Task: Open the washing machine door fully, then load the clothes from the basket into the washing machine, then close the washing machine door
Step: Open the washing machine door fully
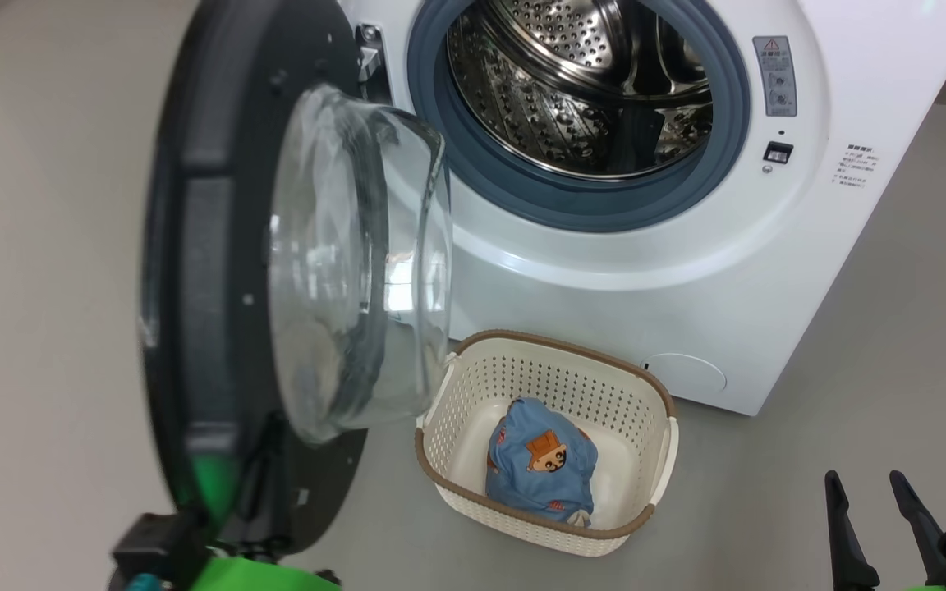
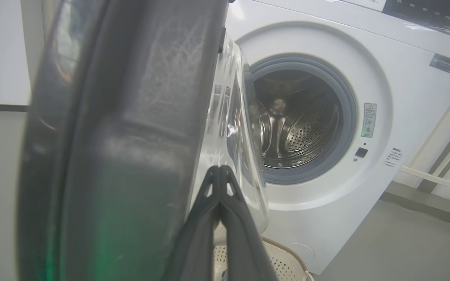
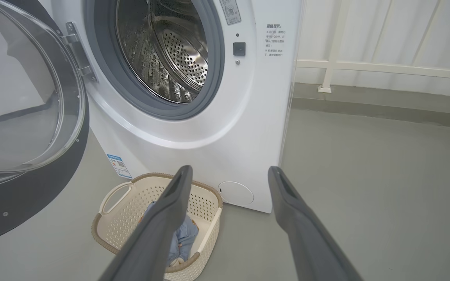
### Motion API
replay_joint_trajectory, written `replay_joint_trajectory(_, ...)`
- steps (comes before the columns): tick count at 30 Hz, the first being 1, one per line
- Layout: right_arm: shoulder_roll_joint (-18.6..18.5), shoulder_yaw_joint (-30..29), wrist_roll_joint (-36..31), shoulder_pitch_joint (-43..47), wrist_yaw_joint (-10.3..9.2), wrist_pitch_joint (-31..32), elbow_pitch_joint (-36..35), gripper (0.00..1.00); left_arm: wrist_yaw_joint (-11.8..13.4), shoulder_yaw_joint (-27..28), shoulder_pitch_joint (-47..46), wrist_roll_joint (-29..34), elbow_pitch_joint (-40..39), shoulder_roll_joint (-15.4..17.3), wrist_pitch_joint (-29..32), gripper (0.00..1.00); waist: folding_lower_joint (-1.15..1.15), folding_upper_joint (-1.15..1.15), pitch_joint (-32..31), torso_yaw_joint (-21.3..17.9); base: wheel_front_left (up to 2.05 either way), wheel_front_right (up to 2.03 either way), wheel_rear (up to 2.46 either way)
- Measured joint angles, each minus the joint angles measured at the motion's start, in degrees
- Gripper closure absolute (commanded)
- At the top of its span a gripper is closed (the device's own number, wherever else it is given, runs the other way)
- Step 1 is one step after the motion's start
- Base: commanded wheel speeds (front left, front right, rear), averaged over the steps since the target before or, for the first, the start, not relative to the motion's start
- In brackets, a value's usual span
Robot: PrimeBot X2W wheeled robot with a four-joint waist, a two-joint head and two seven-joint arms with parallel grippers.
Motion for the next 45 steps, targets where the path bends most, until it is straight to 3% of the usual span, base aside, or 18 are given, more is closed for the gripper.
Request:
replay_joint_trajectory(11,0.0,0.0,0.0,-1.2,0.00,0.4,0.0,0.00,2.5,8.0,-0.6,-1.3,4.8,3.1,-1.0,1.00,0.00,0.00,1.2,-1.1,0.00,0.00,0.00)
replay_joint_trajectory(24,0.0,-0.1,-0.2,-1.4,0.00,0.5,0.0,0.00,2.4,15.2,-5.7,-1.9,15.6,6.5,-1.0,1.00,0.00,0.00,1.9,-2.8,0.00,0.00,0.00)
replay_joint_trajectory(45,0.0,0.0,-0.2,-1.3,0.00,1.0,0.0,0.00,-0.6,20.3,-18.2,-1.7,38.2,12.4,-1.2,1.00,0.00,0.00,1.4,-5.4,0.00,0.00,0.00)
